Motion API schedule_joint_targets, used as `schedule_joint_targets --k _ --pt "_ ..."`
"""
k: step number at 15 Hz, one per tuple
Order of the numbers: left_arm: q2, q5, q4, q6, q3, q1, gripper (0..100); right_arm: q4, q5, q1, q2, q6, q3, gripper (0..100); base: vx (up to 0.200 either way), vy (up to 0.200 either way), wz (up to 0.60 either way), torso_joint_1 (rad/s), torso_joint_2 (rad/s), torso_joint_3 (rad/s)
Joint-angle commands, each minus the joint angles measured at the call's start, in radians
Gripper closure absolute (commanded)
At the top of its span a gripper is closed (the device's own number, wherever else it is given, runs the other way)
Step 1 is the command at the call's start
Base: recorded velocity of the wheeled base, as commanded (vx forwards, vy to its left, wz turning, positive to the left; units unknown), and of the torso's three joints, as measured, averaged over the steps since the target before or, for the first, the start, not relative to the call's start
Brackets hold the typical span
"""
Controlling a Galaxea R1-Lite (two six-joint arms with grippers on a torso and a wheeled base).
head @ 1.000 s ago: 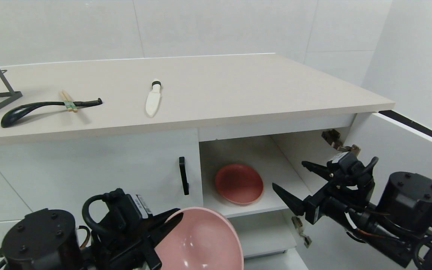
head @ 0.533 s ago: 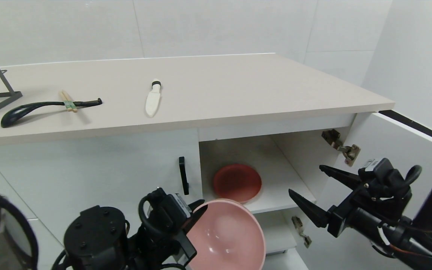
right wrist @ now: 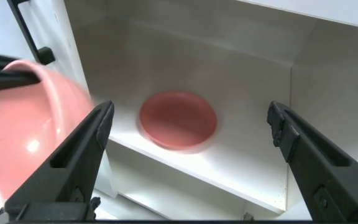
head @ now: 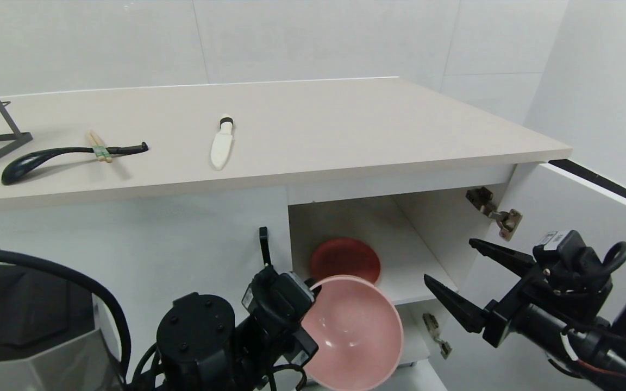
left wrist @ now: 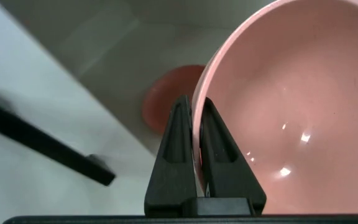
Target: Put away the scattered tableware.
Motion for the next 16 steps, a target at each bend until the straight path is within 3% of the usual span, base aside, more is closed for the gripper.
schedule_joint_targets --k 1,3,5,7,16 --pt "0.023 0.026 -0.001 -0.003 -0.042 -0.006 100 -0.001 0.001 0.001 0.003 0.000 0.000 0 0.000 0.000 0.00 0.000 0.00 0.000" --pt "0.025 0.041 -0.001 -0.034 -0.077 -0.024 100 -0.001 0.001 0.000 0.005 0.003 -0.001 0 0.000 0.000 0.00 0.000 0.00 0.000" --pt "0.048 0.126 -0.001 -0.092 -0.134 -0.035 100 -0.001 0.001 -0.003 0.003 0.004 -0.003 0 0.000 0.000 0.00 0.000 0.00 0.000" --pt "0.066 0.181 -0.001 -0.129 -0.163 -0.036 100 -0.001 0.001 -0.003 0.003 0.004 -0.004 0 0.000 0.000 0.00 0.000 0.00 0.000" --pt "0.095 0.184 -0.001 -0.140 -0.251 -0.053 100 -0.001 0.001 -0.005 0.075 0.040 -0.014 0 0.000 0.000 0.00 0.000 0.00 0.000"
